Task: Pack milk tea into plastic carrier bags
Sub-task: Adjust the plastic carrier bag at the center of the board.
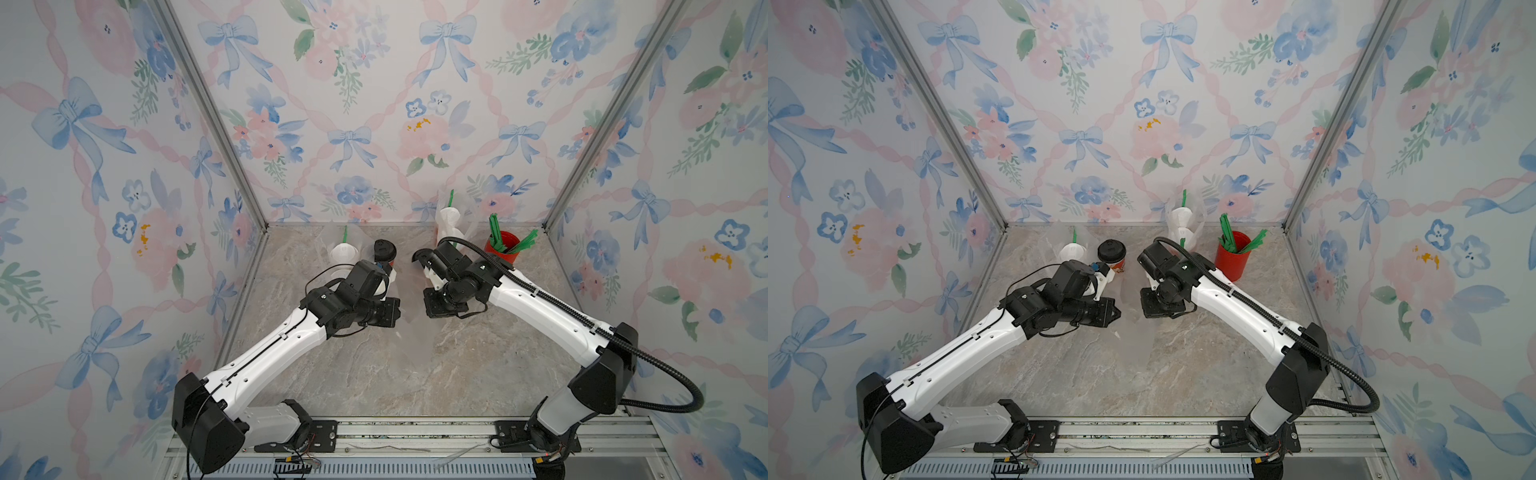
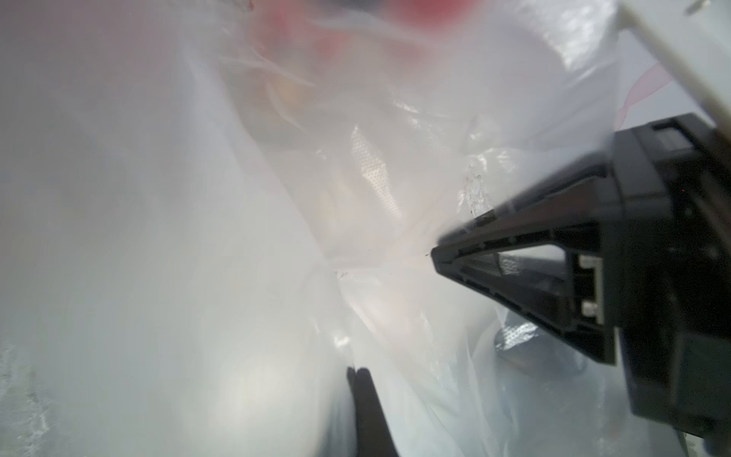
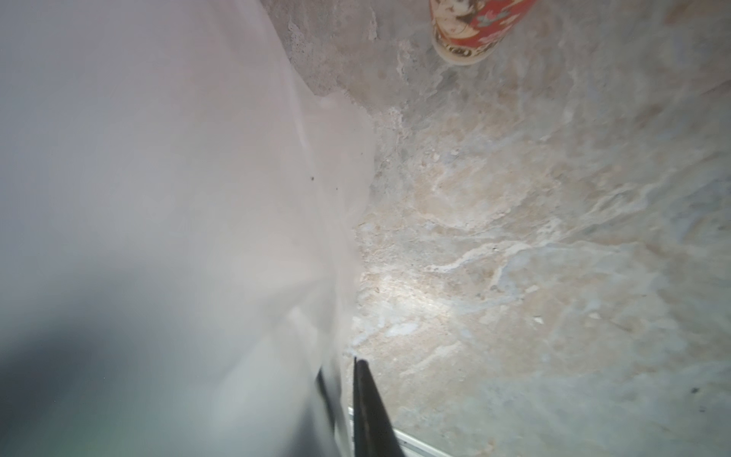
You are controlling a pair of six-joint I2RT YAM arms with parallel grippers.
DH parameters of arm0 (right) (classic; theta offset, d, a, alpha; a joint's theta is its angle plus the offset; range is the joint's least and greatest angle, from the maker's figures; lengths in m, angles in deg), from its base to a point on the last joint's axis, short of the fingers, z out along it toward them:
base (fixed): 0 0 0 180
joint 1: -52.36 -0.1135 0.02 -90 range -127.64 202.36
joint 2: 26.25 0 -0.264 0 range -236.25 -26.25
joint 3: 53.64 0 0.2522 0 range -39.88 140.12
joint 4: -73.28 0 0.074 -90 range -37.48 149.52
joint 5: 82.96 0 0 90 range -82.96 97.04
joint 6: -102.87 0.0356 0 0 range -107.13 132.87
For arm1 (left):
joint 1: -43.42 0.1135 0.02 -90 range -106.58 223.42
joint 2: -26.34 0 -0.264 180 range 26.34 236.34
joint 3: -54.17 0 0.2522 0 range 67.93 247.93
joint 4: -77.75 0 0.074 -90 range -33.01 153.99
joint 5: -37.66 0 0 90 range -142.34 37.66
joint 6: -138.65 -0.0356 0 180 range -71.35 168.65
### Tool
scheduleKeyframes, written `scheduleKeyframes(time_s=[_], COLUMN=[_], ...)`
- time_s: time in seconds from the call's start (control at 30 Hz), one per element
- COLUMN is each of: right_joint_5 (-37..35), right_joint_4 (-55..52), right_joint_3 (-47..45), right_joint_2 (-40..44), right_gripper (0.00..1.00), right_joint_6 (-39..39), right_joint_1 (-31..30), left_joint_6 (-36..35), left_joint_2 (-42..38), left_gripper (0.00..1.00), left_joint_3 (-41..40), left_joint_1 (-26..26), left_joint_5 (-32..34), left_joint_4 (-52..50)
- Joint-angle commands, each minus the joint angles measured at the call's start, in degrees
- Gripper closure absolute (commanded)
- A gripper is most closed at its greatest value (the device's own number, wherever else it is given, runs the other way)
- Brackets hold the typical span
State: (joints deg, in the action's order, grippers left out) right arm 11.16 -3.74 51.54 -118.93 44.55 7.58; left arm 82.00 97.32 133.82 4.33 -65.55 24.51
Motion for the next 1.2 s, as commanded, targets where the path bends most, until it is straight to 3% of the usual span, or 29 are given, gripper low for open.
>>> scheduleKeyframes(time_s=[0.0, 0.3, 0.67, 0.73, 0.8, 0.9, 0.93, 1.03, 1.17], right_joint_5=[-4.07, -3.31, -1.36, -0.95, 0.98, 2.55, 2.7, 2.91, 2.55], right_joint_4=[-4.52, -2.99, -6.36, -7.0, -6.54, -6.36, -6.62, -7.63, -9.01], right_joint_3=[0.97, -1.74, 3.63, 4.11, 3.66, 2.63, 2.5, 2.42, 2.62], right_joint_2=[3.21, 3.89, 5.1, 5.43, 5.82, 5.94, 5.94, 6.28, 6.27], right_gripper=[0.92, 0.96, 0.5, 0.48, 0.47, 0.5, 0.51, 0.48, 0.48], right_joint_6=[-0.96, -0.19, -0.48, -0.39, -0.36, -0.13, -0.17, -0.14, -1.11], right_joint_1=[-0.05, -0.05, -1.3, -1.66, -1.81, -1.83, -1.81, -1.81, -1.81], left_joint_6=[-3.24, -4.64, -1.97, -1.46, -1.1, -1.11, -1.12, -0.97, -0.64], left_joint_2=[-1.33, 2.67, 8.39, 8.01, 7.19, 5.49, 4.8, 1.96, -0.93], left_gripper=[1.0, 1.0, 1.0, 1.0, 0.88, 0.59, 0.53, 0.45, 0.44], left_joint_3=[-0.41, 0.06, 3.98, 4.24, 4.64, 4.95, 4.77, 2.95, 0.95], left_joint_1=[1.73, 3.05, -1.64, -1.69, -1.62, -1.56, -1.52, -1.26, -1.02], left_joint_5=[1.47, 2.22, 1.07, 1.4, 1.45, -0.01, -0.7, -3.32, -7.59], left_joint_4=[-4.75, -6.43, -3.23, -3.29, -3.31, -3.4, -3.41, -3.47, -3.49])
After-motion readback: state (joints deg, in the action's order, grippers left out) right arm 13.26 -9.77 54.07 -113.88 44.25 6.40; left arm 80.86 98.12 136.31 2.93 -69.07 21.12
